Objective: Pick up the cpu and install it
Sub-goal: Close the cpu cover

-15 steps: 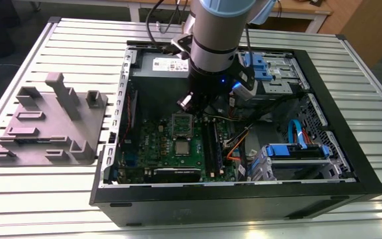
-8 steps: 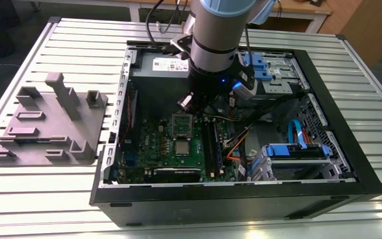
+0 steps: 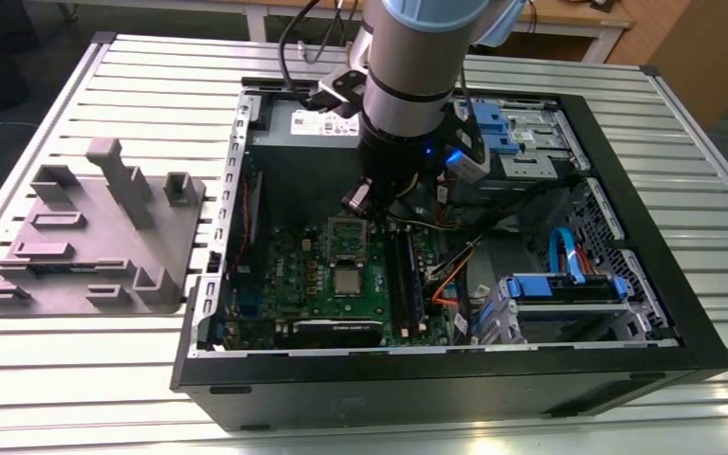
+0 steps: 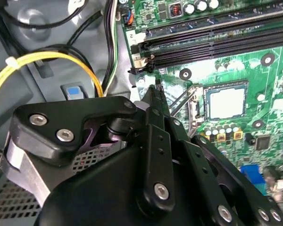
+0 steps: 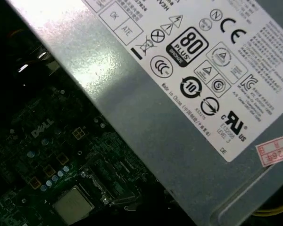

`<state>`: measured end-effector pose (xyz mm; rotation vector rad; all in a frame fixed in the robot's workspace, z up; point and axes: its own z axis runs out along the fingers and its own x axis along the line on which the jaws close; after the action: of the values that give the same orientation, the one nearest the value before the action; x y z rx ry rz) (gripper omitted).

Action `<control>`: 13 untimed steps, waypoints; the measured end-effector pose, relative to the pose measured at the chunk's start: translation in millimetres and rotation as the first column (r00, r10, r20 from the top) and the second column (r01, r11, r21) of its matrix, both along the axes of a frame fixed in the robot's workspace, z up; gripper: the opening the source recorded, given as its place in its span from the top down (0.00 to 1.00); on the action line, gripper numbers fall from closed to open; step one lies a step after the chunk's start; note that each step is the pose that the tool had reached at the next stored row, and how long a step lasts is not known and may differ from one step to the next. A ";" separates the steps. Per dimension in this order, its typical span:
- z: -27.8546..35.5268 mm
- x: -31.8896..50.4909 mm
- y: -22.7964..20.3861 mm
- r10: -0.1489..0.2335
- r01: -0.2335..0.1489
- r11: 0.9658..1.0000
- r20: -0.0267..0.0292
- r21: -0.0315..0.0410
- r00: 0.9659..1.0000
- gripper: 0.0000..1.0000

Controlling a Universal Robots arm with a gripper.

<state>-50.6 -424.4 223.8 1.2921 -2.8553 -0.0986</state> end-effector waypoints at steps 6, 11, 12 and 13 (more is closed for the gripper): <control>1.5 0.0 0.0 0.001 -0.001 1.000 0.000 0.000 1.000 0.90; 1.5 0.0 0.0 0.001 -0.001 1.000 0.000 0.000 1.000 0.90; 1.5 0.0 0.0 0.001 -0.001 1.000 0.000 0.000 1.000 0.90; 1.5 0.0 0.0 0.002 -0.002 1.000 0.000 0.000 1.000 0.90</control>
<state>-50.6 -424.4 225.3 1.2942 -2.8543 -0.0987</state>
